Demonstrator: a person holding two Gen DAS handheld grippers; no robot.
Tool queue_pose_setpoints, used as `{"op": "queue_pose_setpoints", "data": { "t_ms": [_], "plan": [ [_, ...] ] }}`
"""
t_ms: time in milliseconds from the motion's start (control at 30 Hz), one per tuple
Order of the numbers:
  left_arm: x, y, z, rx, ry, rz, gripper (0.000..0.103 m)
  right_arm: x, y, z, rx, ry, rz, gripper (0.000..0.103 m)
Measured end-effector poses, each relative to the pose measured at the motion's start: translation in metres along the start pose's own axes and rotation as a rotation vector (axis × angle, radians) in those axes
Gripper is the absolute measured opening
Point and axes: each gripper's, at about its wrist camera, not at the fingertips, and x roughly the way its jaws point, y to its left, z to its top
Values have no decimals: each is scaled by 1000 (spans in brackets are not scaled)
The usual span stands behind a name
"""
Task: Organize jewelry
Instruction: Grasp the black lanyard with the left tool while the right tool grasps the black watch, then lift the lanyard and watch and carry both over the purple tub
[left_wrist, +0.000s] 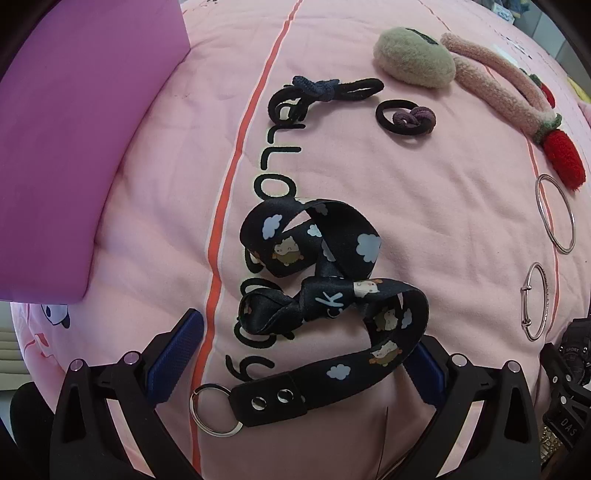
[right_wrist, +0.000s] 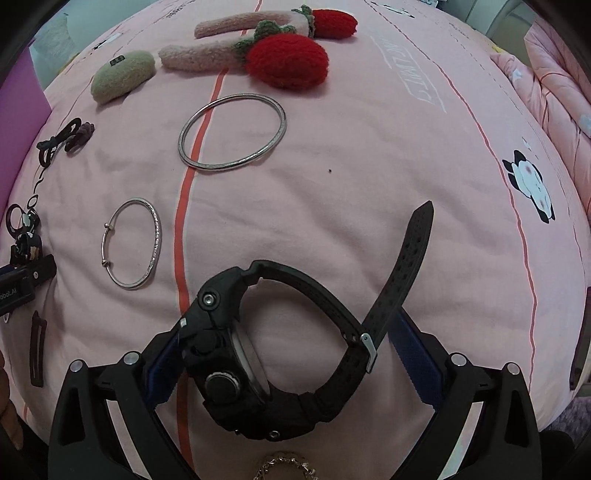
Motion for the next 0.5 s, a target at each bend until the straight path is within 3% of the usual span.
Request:
{"op": "queue_pose_setpoints", "data": {
  "t_ms": [67,133,233,267,400,500],
  "plan": [
    [-2,-1,-11,3,-9,-5,96,-5,-5,2,13,-4,15,94],
    [-7,3,-20,2,-14,-22,87,-11,-12,1,22,-13,24,93],
    [-23,-8,-33,25,-32,-49,59,-20,-16,0,16,-23,35,84],
    [-25,-11,-35,34,-36,-53,54,-27,-17,-2,11,-27,41,79],
    [-32,-16,-40,37,-53,-71,20,-35,-15,-3,6,-36,68,72],
    [-39,-14,-43,18,-58,-99,11,-40,-16,-9,25,-48,105,71]
  ]
}}
